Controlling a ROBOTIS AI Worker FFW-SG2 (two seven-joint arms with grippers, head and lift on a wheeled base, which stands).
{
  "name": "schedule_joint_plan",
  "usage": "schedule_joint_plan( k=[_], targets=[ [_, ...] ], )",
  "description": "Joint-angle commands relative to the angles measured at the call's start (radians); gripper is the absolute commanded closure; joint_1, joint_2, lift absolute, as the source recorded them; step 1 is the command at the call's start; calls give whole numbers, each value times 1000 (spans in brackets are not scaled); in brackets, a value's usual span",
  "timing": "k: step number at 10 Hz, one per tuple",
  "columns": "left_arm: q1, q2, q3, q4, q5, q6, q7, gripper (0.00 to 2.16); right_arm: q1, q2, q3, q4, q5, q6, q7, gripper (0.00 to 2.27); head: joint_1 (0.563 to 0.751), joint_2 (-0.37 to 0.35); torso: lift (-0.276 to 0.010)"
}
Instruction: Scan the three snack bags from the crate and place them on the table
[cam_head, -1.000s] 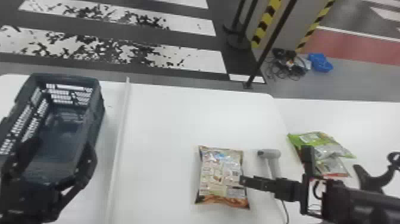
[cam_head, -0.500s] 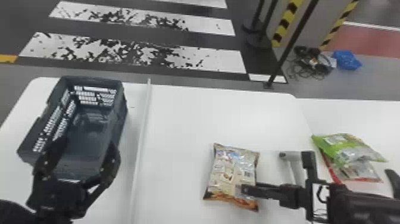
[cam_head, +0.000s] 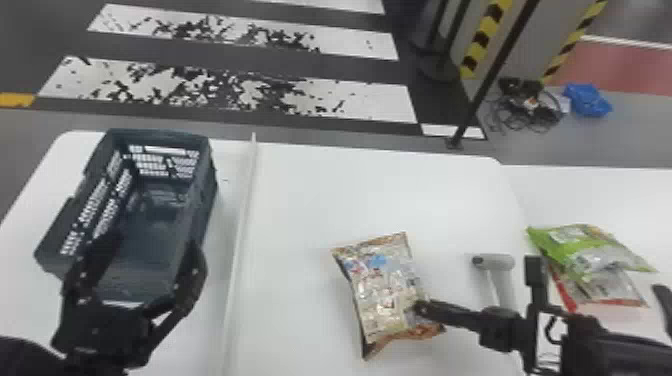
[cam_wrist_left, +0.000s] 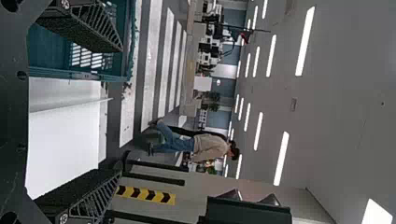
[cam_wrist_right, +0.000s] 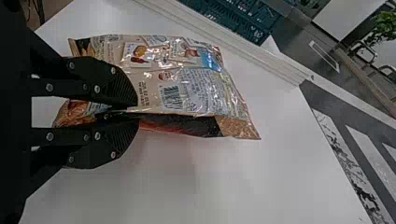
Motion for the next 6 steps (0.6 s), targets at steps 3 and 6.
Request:
schedule_joint_plan(
  k=[3,6],
  targets=[
    [0,-2,0,6,0,-10,2,73,45,23,-74,-101,-105,11,-5,2182,695,-160,-37],
    [-3,-2,0,11,0,-7,2,73,38,57,-261,-179,-369,66,-151,2186,695,-180,-37]
  ],
)
